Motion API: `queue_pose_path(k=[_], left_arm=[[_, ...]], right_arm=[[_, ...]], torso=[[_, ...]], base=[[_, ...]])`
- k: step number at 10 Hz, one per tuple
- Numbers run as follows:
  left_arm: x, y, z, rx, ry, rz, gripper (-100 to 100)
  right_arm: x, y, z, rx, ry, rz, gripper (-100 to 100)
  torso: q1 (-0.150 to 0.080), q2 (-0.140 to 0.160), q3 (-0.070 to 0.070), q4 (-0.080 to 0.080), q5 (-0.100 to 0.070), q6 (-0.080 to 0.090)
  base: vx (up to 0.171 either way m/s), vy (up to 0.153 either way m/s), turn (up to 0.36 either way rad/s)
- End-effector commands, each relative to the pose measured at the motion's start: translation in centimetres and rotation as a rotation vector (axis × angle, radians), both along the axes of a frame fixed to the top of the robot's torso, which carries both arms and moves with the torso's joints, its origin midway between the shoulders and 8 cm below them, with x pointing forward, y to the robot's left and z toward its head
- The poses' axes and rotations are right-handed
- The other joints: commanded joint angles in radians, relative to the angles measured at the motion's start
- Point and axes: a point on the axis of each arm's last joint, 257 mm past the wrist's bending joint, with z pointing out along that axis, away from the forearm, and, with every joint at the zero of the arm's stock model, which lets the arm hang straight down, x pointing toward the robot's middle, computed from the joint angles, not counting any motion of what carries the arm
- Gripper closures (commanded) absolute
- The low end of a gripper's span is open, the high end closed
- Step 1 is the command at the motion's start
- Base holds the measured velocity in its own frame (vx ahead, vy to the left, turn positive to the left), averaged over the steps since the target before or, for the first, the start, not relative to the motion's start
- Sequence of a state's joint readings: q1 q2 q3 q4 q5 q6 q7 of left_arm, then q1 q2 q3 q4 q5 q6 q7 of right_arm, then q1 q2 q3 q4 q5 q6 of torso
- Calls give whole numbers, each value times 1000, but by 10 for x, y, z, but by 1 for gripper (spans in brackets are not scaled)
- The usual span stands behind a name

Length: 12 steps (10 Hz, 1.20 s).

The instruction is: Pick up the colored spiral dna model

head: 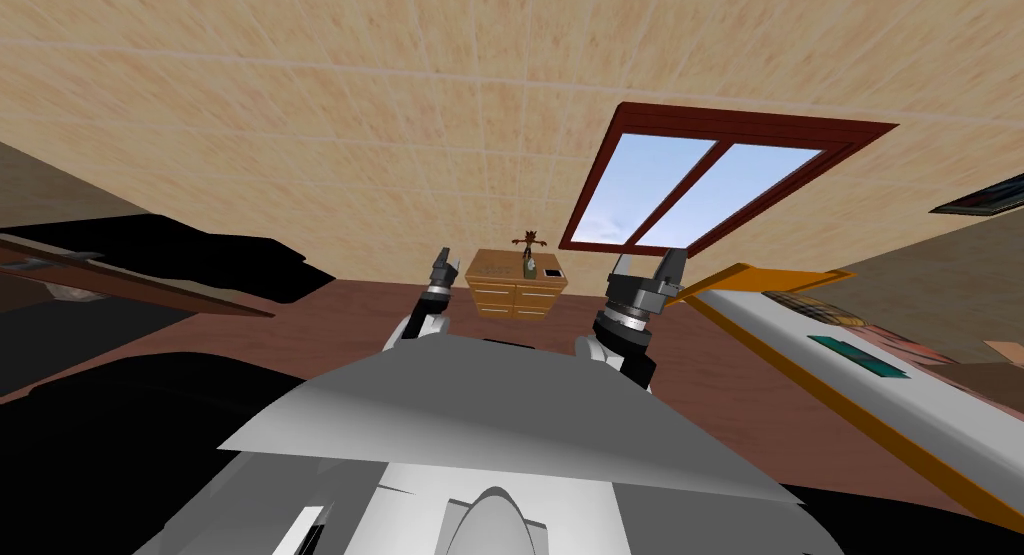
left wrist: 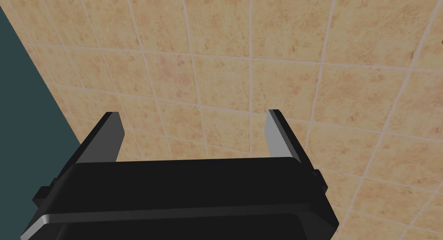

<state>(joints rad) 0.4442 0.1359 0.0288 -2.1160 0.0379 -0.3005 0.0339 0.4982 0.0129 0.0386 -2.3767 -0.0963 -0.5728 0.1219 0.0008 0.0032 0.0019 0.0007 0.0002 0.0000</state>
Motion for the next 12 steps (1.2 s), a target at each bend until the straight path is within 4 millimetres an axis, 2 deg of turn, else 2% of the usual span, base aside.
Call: queue_pose_path(k=[1,12], left_arm=[[6,3,-9,-10,39,1,-100],[51,13,-79,-114,295,0,-100]], right_arm=[[0,0,0,0,0,0,0],[0,0,0,0,0,0,0]], torso=[[0,0,0,0,0,0],[-1,-2,-1,0,0,0]], base=[[-40,3,7],[-31,5,6]])
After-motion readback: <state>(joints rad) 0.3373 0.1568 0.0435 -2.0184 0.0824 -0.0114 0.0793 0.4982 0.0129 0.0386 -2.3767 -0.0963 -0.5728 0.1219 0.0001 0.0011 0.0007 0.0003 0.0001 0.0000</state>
